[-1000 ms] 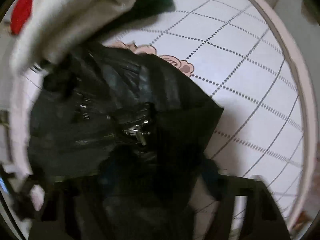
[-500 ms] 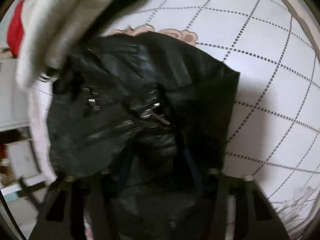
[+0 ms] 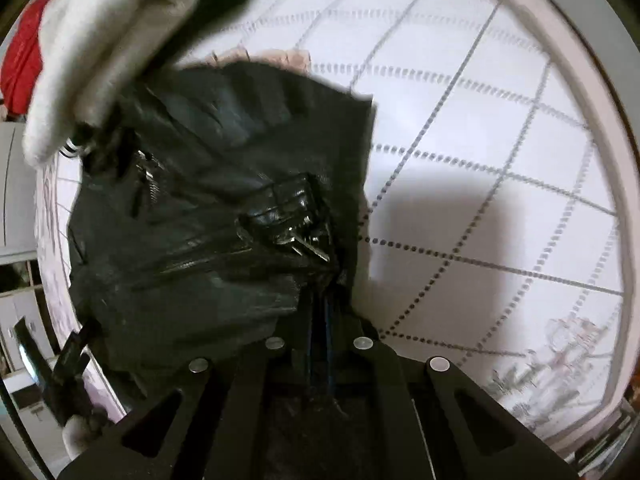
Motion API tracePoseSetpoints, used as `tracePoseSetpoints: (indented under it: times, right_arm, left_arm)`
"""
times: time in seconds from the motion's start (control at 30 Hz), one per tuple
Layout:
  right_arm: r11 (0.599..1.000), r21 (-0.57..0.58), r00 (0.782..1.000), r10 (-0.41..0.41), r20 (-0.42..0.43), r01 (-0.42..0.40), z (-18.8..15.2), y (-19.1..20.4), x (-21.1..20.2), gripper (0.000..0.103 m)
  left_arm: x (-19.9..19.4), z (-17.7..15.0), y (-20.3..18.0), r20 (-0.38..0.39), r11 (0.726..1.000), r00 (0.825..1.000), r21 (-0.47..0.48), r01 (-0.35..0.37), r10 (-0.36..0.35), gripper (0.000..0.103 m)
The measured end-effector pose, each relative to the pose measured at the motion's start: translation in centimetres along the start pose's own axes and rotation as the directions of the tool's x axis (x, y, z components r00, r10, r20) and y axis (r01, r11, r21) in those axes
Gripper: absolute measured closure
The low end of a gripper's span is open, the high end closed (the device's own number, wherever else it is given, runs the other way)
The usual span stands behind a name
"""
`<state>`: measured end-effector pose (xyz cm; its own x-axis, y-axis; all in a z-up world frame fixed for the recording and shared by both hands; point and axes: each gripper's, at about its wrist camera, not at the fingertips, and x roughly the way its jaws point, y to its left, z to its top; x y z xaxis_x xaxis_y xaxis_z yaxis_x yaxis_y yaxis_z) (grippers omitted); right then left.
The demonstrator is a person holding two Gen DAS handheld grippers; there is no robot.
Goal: Fold large clothes
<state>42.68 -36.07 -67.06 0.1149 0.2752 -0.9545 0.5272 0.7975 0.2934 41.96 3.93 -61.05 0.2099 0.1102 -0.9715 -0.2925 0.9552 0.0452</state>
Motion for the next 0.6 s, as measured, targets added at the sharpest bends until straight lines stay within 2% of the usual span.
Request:
tracePoseSetpoints:
  times: [0.07,0.1,0.13,0.17,0.2,0.3,0.33,0.37,0.4,0.5,0.6]
  right_arm:
    - [0.998,0.036,0.999,0.054,-0.004,-0.054,0.6,-0.4,-0.7,0.084]
    - [0.995,0.043,0.996,0.084,0.028,-0.085,1.0,-0.6,-1.5,0.068]
    - [0.995,0.042,0.995,0.089,0.055,-0.091,1.1,-0.8,-1.9,0.056]
    - [0.995,0.039,0.994,0.087,0.069,-0.09,1.3,-1.0,-1.9,0.037]
    - [0.993,0.033,0.992,0.109,0.055,-0.111,1.5,-1.1,-1.2,0.032]
    - [0.973,0.042,0.973,0.227,-0.037,-0.225,2.3,-1.6,2.3,0.032]
    - [0.97,0.025,0.967,0.245,-0.069,-0.243,2.3,-1.3,3.7,0.032]
    - [0.973,-0.004,0.972,0.232,-0.046,-0.232,2.0,-1.0,3.7,0.032]
    - [0.974,-0.02,0.973,0.226,-0.035,-0.227,1.8,-0.6,3.6,0.048]
    - [0.964,0.008,0.964,0.267,-0.009,-0.267,0.4,-0.2,2.7,0.079]
    - [0.942,0.137,0.952,0.306,0.02,-0.306,-1.4,-0.8,2.8,0.084]
  left_arm:
    - [-0.1,0.2,0.2,0.0,1.0,1.0,-0.001,0.011,-0.011,0.0]
    - [-0.4,0.1,0.3,0.009,1.0,1.0,0.009,0.009,-0.009,0.0]
    - [-0.6,0.0,0.3,0.015,1.0,1.0,0.013,0.007,-0.007,0.0]
    - [-1.0,-0.2,0.3,0.025,1.0,1.0,0.018,0.004,-0.005,0.0]
    - [-1.3,-0.4,0.3,0.033,1.0,0.999,0.02,0.003,-0.004,0.0]
    - [-2.5,-1.1,0.2,0.067,1.0,0.998,0.017,0.007,-0.008,0.0]
    - [-3.0,-1.4,0.2,0.088,1.0,0.996,0.019,0.006,-0.008,0.0]
    - [-3.8,-1.7,0.2,0.124,1.0,0.992,0.027,-0.004,0.0,0.0]
    - [-4.5,-2.0,0.1,0.157,0.999,0.988,0.037,-0.017,0.011,0.0]
    - [-6.3,-2.5,0.5,0.251,0.996,0.967,0.069,-0.055,0.036,0.0]
    - [-8.1,-3.0,1.0,0.309,0.993,0.951,0.111,-0.045,0.008,0.0]
